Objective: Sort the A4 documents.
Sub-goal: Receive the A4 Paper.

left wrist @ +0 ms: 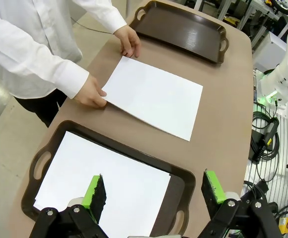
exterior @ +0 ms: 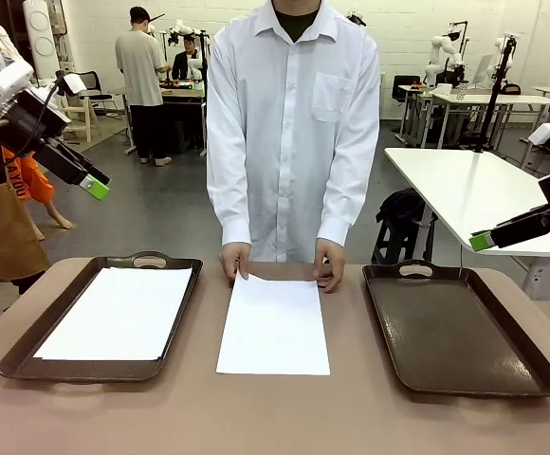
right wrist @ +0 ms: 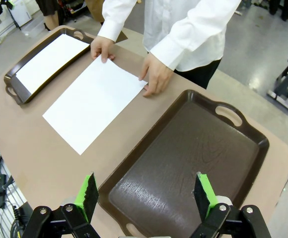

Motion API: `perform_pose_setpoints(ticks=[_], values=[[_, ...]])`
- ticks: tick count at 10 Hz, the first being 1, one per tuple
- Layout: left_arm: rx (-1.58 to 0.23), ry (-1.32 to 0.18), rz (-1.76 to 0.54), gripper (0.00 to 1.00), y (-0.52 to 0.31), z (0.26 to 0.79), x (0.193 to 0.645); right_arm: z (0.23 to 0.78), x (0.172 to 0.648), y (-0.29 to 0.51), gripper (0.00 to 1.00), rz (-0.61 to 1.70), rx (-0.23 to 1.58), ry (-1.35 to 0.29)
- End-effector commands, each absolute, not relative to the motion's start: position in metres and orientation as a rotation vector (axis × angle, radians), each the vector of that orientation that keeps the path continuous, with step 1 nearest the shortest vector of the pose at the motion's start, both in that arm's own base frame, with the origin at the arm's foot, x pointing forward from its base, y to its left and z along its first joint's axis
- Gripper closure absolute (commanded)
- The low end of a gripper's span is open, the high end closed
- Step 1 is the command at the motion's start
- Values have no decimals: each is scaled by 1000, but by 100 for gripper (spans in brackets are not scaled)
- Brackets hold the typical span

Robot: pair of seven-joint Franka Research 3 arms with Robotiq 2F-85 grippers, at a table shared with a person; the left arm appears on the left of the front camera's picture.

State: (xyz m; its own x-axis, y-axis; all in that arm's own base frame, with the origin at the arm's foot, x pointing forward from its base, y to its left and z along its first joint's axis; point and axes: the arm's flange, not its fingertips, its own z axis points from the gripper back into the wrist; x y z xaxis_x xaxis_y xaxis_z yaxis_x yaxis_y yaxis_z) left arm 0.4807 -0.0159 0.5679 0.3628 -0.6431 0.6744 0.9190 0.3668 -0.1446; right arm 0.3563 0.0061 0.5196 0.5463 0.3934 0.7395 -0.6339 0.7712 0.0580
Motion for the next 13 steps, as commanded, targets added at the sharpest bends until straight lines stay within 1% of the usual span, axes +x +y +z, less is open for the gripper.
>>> perform_pose_setpoints(ticks=[1, 13], values=[[-558, -586, -1090, 0, -16, 569, 479, 519, 356, 6, 0, 623, 341, -779], [-558, -586, -1090, 0, -16, 569, 479, 519, 356, 6, 0, 623, 341, -779]])
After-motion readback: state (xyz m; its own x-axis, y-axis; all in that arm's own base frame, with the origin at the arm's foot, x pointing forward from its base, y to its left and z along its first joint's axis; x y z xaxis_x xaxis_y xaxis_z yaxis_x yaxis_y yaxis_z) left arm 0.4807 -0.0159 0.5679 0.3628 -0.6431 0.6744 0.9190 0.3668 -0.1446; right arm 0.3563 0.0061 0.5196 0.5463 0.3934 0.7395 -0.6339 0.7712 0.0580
